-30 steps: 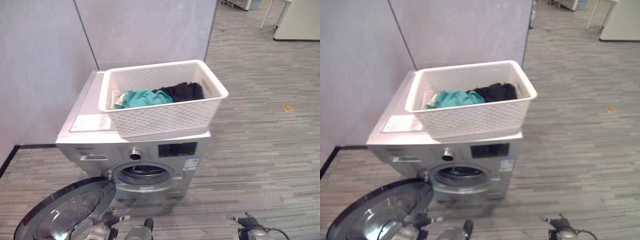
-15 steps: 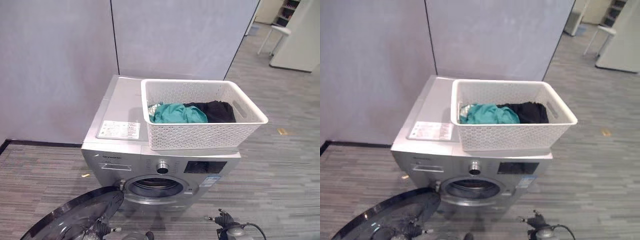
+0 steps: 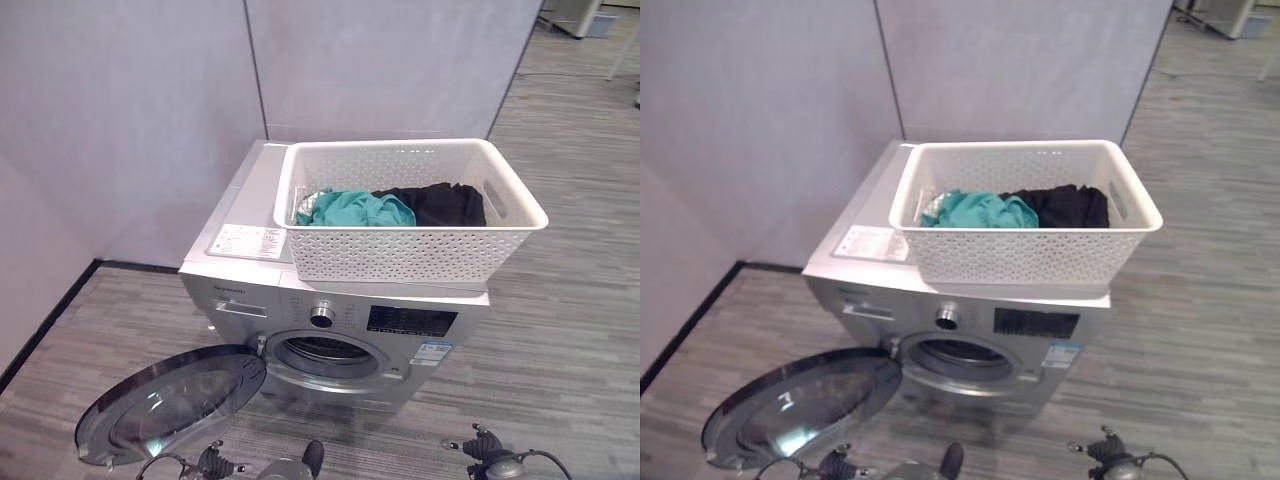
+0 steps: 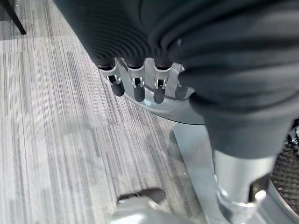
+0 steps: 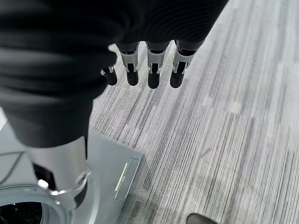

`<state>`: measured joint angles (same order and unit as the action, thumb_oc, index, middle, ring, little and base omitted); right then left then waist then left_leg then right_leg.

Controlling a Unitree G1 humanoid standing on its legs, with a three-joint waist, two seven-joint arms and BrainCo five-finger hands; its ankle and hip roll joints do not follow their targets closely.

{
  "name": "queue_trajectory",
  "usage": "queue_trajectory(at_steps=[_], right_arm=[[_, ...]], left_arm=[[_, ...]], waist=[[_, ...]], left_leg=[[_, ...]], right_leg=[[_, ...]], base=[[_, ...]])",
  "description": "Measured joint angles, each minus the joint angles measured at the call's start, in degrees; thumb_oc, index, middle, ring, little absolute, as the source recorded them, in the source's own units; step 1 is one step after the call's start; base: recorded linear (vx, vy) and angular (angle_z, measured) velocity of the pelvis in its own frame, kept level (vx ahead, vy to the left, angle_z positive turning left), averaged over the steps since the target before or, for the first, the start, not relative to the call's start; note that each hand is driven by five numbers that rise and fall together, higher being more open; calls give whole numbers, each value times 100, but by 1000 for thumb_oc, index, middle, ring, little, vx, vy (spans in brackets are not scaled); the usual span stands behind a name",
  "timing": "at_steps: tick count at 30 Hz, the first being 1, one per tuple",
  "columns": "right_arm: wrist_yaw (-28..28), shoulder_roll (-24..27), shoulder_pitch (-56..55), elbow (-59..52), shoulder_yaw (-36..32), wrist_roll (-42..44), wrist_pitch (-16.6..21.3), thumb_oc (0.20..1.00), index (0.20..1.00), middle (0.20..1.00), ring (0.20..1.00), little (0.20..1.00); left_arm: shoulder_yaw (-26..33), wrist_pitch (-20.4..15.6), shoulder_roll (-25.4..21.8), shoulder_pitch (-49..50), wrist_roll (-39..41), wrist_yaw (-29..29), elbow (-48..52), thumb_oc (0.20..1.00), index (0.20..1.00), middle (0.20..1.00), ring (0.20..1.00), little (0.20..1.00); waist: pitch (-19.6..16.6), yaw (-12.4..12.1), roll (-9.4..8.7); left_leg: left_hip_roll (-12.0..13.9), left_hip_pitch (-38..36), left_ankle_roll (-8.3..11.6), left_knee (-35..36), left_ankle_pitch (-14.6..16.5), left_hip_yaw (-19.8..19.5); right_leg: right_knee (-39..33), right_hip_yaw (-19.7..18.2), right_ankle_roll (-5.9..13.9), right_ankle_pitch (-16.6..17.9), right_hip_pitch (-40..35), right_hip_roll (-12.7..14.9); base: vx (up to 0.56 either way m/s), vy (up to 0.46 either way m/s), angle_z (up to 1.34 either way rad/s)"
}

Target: Grab the laundry basket,head to the washer,open it,put in the laundry and shut it.

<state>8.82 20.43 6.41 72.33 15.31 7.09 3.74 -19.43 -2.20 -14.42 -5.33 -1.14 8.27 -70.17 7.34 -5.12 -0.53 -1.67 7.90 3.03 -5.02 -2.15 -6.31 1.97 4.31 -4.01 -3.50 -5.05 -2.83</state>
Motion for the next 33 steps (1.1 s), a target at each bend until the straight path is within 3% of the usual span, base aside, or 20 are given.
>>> queue_trajectory(at_steps=[3,4,7,10,12,15,18,23,28,31,33], right_arm=[[39,-24,292,7,0,7,12,1000,1000,1000,1000,1000],[72,-24,291,-26,0,8,14,1000,1000,1000,1000,1000],[106,-11,273,-44,-12,9,6,1000,1000,1000,1000,1000],[112,31,222,-32,-66,8,1,1000,1000,1000,1000,1000],[110,32,220,-38,-122,11,-2,1000,1000,1000,1000,1000],[106,-49,143,-348,-113,-6,7,1000,1000,1000,1000,1000],[104,-62,60,-461,-116,-11,7,1000,1000,1000,1000,1000],[101,-53,-395,-827,-434,-11,22,1000,1000,1000,1000,1000],[127,76,-768,-953,-1068,28,26,1000,1000,1000,1000,1000],[226,271,-1091,-1379,-1664,126,58,1000,1000,1000,1000,1000],[284,614,-1271,-1704,-1972,167,44,1000,1000,1000,1000,1000]], left_arm=[[-75,25,18,22,0,-1,-15,1000,1000,1000,1000,1000],[-79,24,25,6,0,0,-13,1000,1000,1000,1000,1000],[-112,21,27,-118,-9,6,65,1000,1000,1000,1000,1000],[-181,17,118,-158,-167,6,91,1000,1000,1000,1000,1000],[-201,-21,156,-147,-175,-2,69,1000,1000,1000,1000,1000],[58,-23,106,34,-171,22,-195,1000,1000,1000,1000,1000],[142,-14,66,253,-170,28,-310,1000,1000,1000,1000,1000],[889,2,-71,840,-163,24,-780,1000,1000,1000,1000,1000],[922,-4,-172,1141,-414,42,-739,1000,1000,1000,1000,1000],[1331,-14,-137,1279,-429,41,-808,1000,1000,1000,1000,1000],[1421,-4,-131,1285,-435,35,-961,1000,1000,1000,1000,1000]], waist=[[72,6,-123],[76,59,-168],[25,245,-119],[-83,375,95],[-150,375,247],[-178,264,256],[-242,259,206],[-446,250,-31],[-507,237,-89],[-558,288,-109],[-575,300,-113]], left_leg=[[8,-291,13,-262,8,-693],[48,-407,15,-256,8,-704],[379,-613,19,38,5,-461],[445,-814,31,366,40,-384],[369,-952,38,538,137,-383],[83,-1090,-142,583,198,-112],[-29,-1087,-187,628,210,-66],[-35,-1117,-284,737,135,76],[3,-1284,-341,760,174,183],[26,-1305,-307,825,208,219],[20,-1324,-322,832,208,212]], right_leg=[[-63,-131,-11,64,-76,56],[-101,-119,-1,82,-120,88],[-150,-43,62,113,-95,98],[-243,-37,220,159,-101,126],[-231,-130,405,155,-101,214],[-146,-455,652,113,-86,491],[-130,-567,749,92,2,600],[-247,-719,817,170,65,633],[-374,-829,807,188,-103,572],[-521,-860,798,255,-209,572],[-660,-854,800,310,-295,565]], base=[[-9,75,-15],[-29,111,0],[-10,154,10],[2,160,3],[-10,143,-12],[-37,92,-37],[-49,37,-14],[-5,9,-14],[21,-4,-12],[56,-3,-8],[45,2,1]])
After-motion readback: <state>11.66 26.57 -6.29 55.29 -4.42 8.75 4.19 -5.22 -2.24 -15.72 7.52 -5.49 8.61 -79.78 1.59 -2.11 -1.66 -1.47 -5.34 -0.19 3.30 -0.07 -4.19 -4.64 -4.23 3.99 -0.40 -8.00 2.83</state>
